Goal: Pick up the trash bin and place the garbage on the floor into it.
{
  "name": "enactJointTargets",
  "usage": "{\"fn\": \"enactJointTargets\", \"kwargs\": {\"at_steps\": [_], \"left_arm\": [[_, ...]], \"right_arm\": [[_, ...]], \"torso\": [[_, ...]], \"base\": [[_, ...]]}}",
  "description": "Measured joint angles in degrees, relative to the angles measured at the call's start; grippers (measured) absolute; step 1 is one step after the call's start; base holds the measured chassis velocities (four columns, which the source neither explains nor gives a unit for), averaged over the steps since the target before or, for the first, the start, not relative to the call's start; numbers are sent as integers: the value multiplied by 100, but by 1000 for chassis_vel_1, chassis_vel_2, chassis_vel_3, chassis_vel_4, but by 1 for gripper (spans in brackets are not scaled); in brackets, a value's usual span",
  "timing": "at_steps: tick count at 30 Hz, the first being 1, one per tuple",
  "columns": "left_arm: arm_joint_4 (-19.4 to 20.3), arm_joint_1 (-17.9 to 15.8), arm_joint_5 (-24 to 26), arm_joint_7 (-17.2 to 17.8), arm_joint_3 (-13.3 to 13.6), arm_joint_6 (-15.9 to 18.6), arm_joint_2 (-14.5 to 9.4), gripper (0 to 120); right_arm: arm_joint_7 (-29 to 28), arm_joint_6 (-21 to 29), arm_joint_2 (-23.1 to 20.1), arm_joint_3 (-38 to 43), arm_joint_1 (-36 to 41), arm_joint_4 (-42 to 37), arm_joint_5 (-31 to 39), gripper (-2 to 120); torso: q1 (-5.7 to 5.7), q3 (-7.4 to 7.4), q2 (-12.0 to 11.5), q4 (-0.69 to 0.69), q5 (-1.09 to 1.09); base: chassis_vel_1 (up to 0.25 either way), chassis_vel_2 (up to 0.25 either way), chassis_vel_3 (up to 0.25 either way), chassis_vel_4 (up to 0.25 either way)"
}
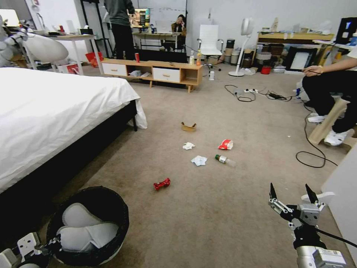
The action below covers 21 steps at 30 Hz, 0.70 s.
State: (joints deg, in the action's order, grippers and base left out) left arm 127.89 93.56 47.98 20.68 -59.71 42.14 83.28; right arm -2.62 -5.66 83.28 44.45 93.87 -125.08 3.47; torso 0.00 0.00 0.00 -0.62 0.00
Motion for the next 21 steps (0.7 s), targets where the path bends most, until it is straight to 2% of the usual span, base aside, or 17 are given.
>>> {"fn": "enactJointTargets", "kwargs": {"at_steps": [3, 7, 17, 21], "left_arm": [[7, 11, -26, -1, 4, 0, 2, 3], [14, 15, -108, -29, 13, 0, 8, 3], [50, 37, -203, -79, 43, 0, 18, 3], [55, 43, -215, -82, 54, 0, 24, 3]], "right_arm": [[12, -20, -3, 12, 2, -1, 3, 100], [38, -37, -2, 58, 4, -1, 12, 100], [114, -176, 4, 198, -7, 66, -23, 100], [124, -179, 4, 206, 1, 66, -27, 100]], "torso": [[0, 0, 0, 2, 0], [0, 0, 0, -3, 0], [0, 0, 0, -1, 0], [-1, 0, 0, -1, 0]], "base": [[13, 18, 22, 13], [0, 0, 0, 0], [0, 0, 0, 0], [-74, 77, 74, -51]]}}
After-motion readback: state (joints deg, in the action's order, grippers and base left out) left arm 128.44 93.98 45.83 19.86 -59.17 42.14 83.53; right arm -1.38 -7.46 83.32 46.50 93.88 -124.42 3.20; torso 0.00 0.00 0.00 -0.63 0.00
